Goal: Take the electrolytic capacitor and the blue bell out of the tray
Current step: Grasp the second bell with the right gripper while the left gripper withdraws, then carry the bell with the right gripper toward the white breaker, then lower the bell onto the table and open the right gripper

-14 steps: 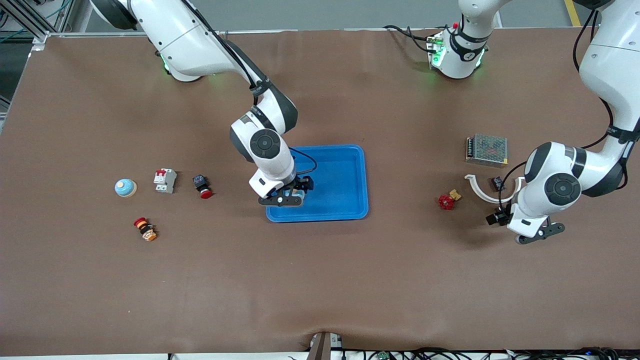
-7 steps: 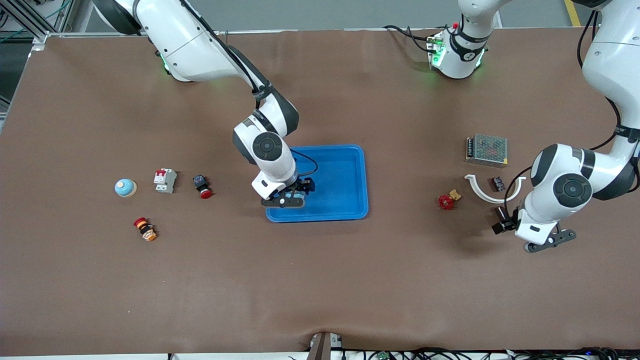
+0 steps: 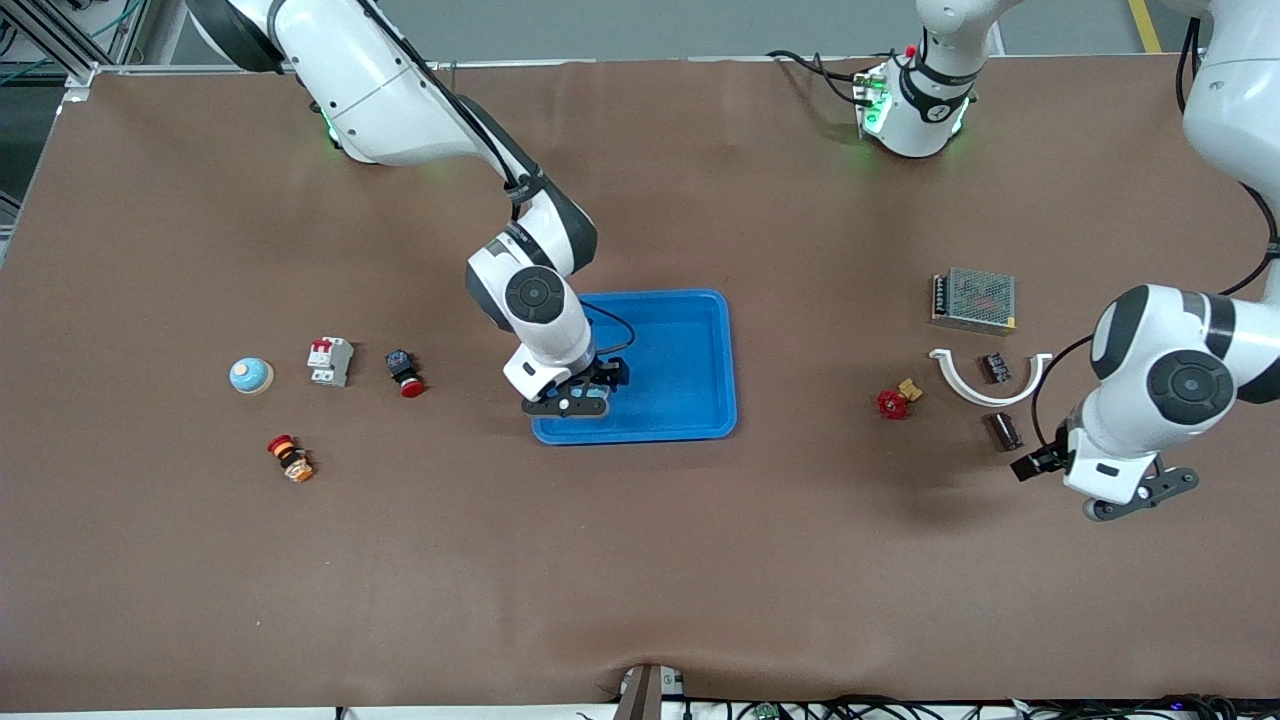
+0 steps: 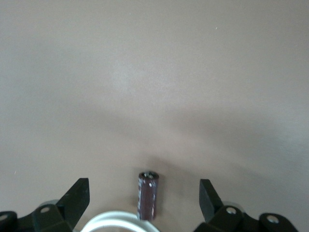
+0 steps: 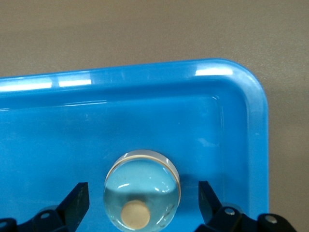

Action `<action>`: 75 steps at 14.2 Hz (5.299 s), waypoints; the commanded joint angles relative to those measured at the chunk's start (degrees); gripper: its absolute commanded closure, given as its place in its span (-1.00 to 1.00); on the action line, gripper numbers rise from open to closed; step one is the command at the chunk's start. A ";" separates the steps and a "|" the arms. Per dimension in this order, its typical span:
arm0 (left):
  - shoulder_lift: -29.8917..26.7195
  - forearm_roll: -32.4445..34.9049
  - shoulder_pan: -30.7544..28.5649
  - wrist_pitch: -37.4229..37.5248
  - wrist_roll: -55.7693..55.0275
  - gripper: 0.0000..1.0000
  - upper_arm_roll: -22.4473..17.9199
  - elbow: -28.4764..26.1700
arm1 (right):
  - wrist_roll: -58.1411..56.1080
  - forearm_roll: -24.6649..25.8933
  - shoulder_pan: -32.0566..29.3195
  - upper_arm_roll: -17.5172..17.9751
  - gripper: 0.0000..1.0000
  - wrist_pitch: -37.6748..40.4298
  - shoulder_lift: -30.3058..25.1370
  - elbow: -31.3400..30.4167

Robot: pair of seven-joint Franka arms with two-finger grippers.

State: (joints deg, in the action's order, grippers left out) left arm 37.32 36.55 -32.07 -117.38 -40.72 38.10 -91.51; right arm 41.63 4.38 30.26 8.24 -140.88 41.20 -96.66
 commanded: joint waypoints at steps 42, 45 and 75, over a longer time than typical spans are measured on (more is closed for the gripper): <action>-36.45 -34.35 27.58 29.32 34.48 -1.00 -29.93 2.38 | -57.60 1.43 -22.77 -1.21 0.16 21.00 -7.19 7.98; -36.09 -34.26 27.76 29.23 34.48 -1.00 -29.93 2.47 | -63.84 1.43 -26.03 -1.21 0.16 15.39 -7.10 4.12; -37.76 -34.35 27.49 30.28 34.83 -1.00 -28.08 2.65 | -73.88 0.72 -32.37 -0.86 -0.44 -5.29 -3.85 -7.94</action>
State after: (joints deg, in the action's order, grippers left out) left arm 0.77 2.51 -4.51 -87.85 -6.64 9.64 -88.56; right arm -32.03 4.62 -1.11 6.35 -145.65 37.72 -104.19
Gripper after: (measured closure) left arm 0.000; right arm 0.330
